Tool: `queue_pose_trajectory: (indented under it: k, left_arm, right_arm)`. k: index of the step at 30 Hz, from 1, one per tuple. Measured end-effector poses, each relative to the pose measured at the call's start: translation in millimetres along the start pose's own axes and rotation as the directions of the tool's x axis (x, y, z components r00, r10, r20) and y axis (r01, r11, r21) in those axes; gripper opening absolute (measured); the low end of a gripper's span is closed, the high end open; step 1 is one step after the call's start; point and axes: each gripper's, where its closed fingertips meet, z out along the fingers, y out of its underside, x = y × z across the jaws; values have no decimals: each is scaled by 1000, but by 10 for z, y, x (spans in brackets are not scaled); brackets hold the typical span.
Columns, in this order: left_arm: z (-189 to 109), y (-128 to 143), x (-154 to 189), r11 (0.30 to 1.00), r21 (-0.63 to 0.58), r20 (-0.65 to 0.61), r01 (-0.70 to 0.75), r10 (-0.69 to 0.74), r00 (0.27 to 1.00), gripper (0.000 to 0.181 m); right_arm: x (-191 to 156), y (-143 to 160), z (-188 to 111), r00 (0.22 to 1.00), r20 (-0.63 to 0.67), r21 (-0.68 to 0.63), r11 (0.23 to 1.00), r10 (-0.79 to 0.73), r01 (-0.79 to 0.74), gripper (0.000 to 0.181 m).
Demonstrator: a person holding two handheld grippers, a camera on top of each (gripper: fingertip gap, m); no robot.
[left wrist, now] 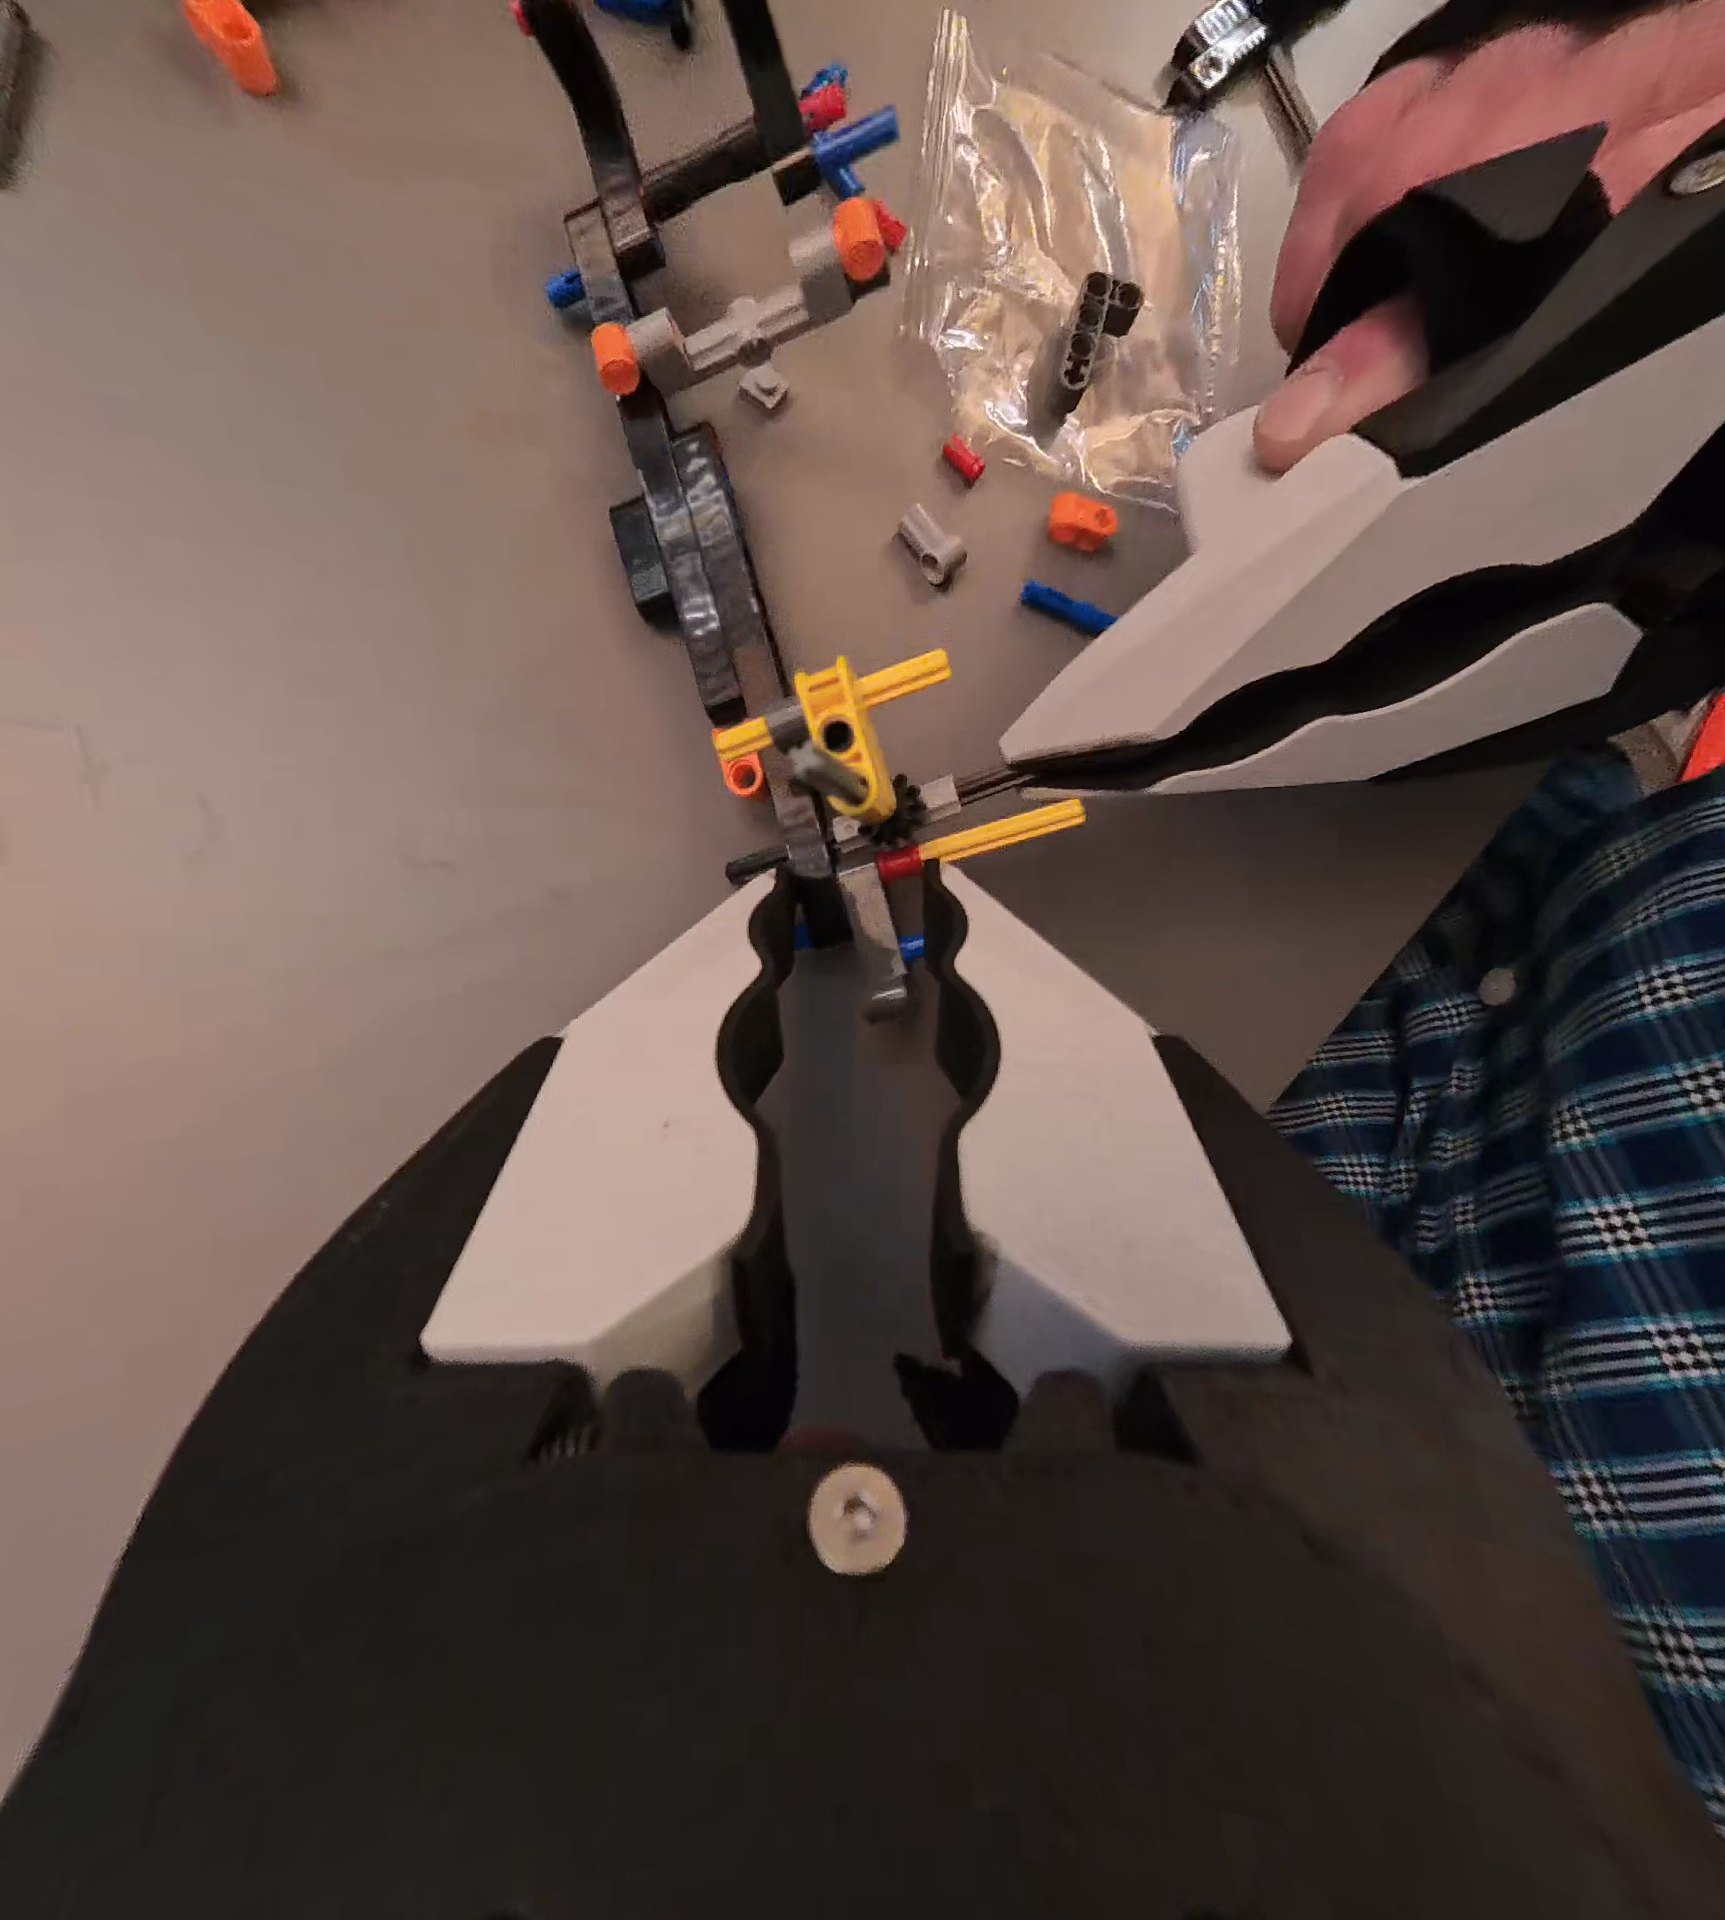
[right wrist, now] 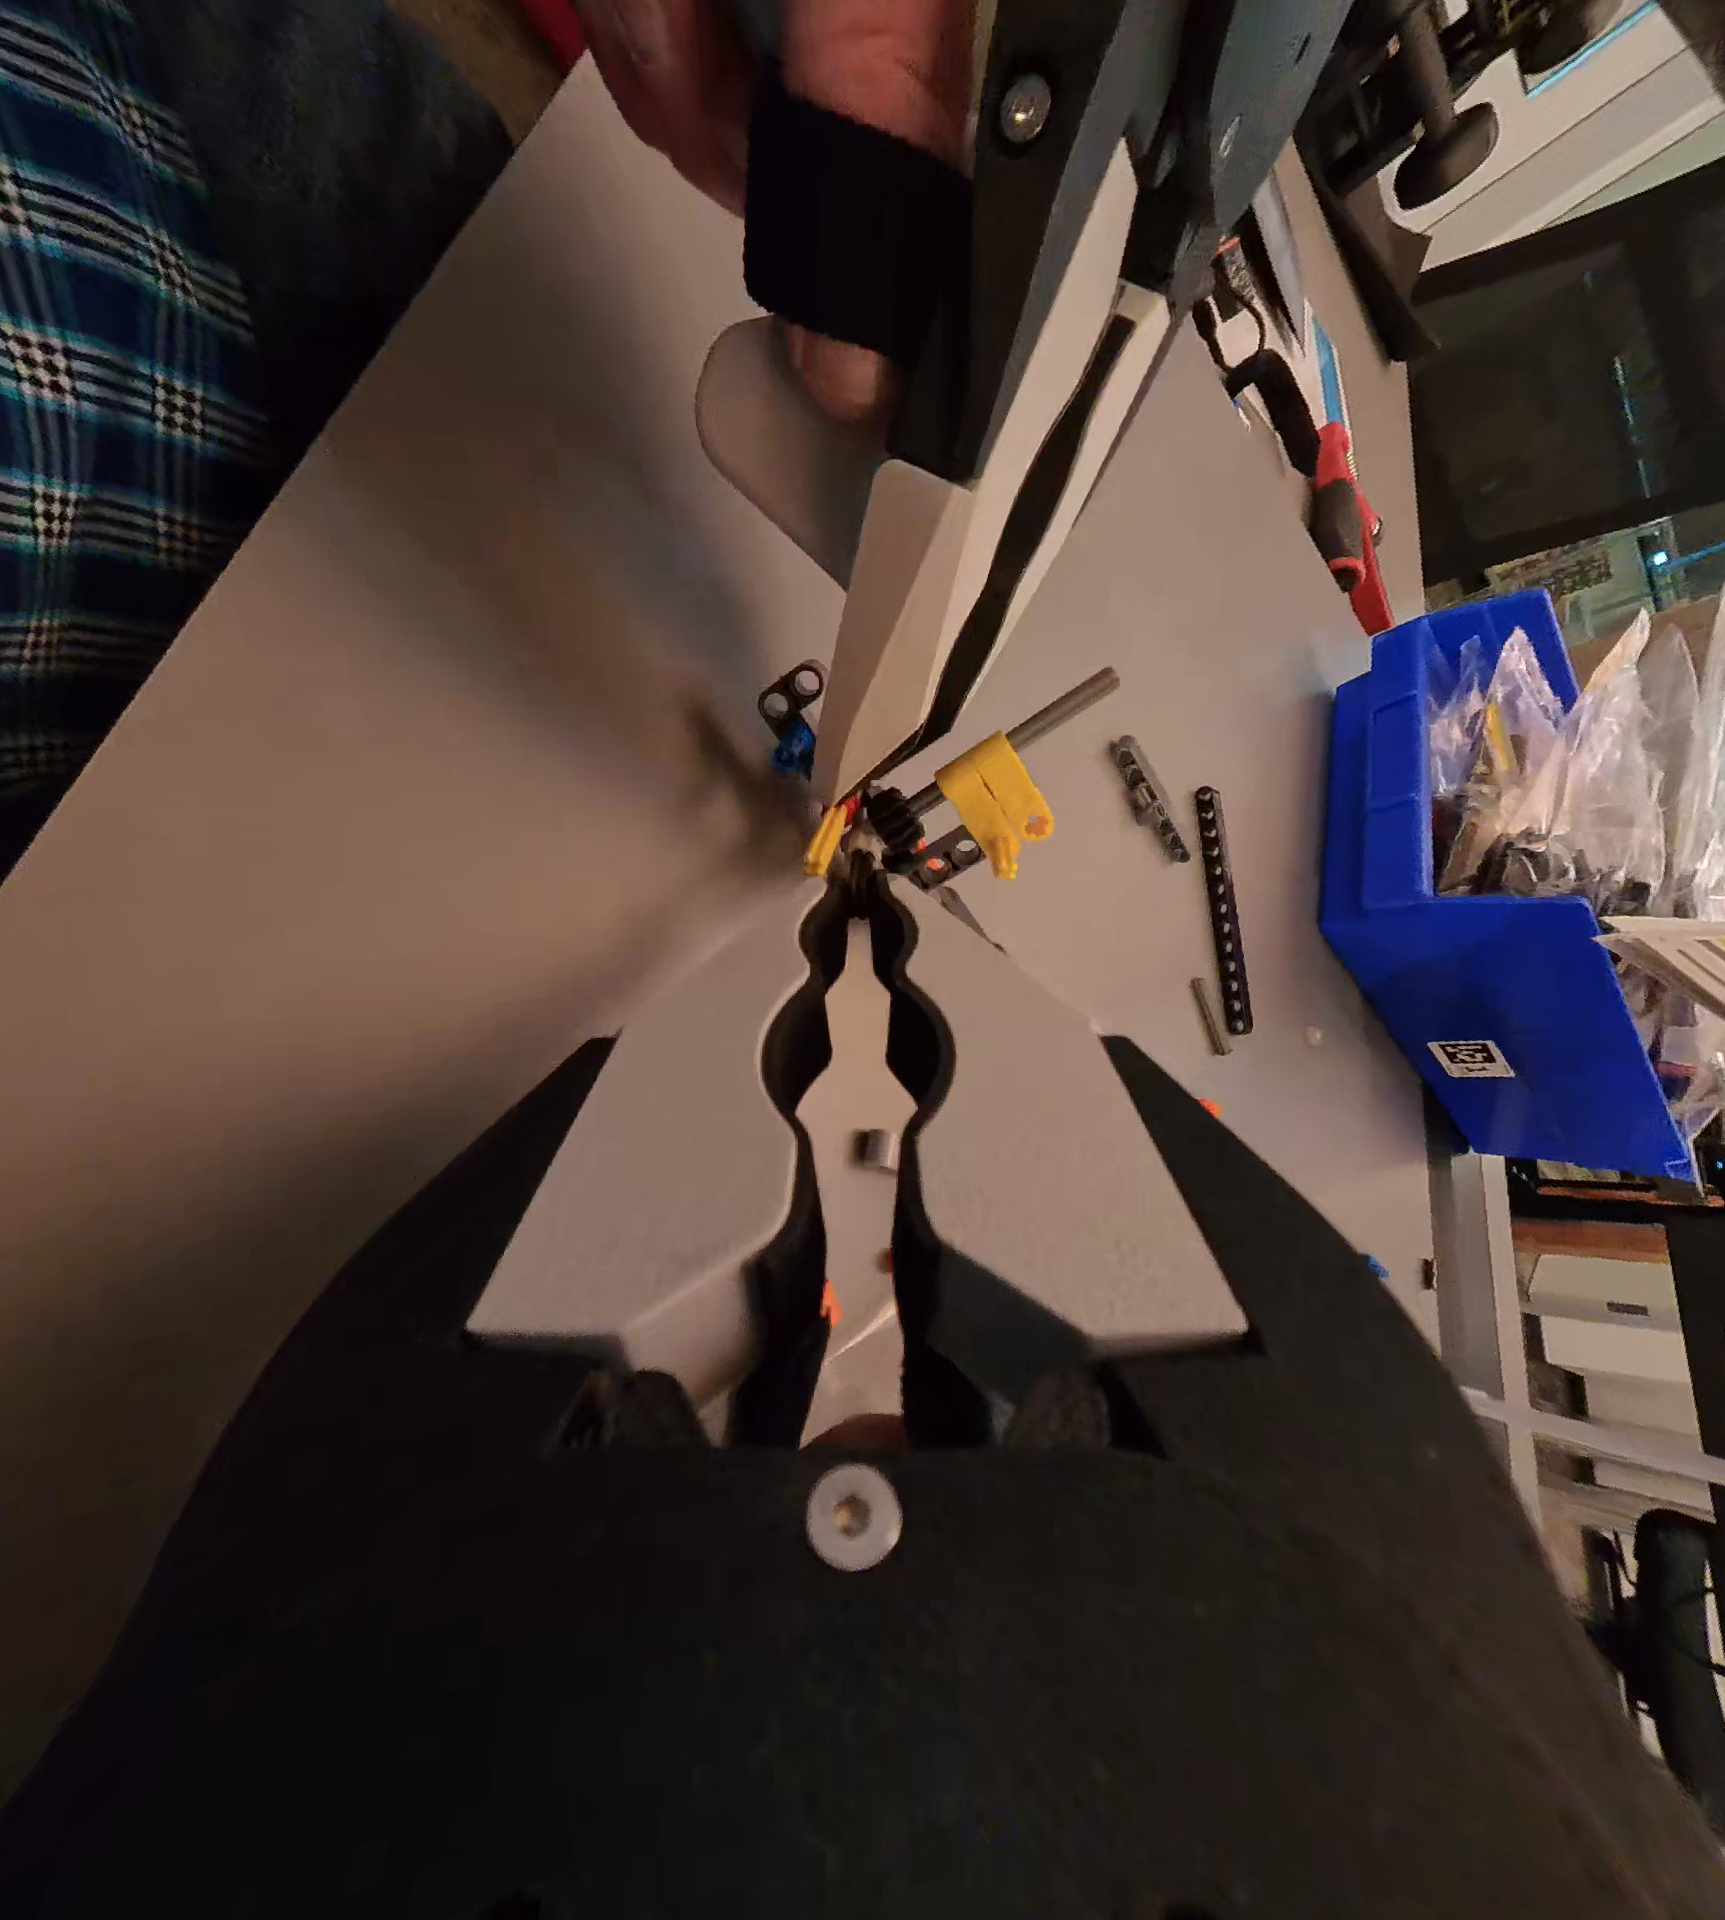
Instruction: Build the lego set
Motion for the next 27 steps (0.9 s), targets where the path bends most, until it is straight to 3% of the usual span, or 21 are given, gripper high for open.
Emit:
queue_pose_trajectory:
  k: [9,27]
  left_arm:
    - [103,29,-17,994,-39,91,-101,105,990,24]
    - [164,-9,-41,987,118,160,-112,93,983,18]
  right_arm:
    - [-128,146,10,999,15,-63,997,-41,42,3]
    - [-157,295,-2,999,-9,-88,996,-31,30,3]
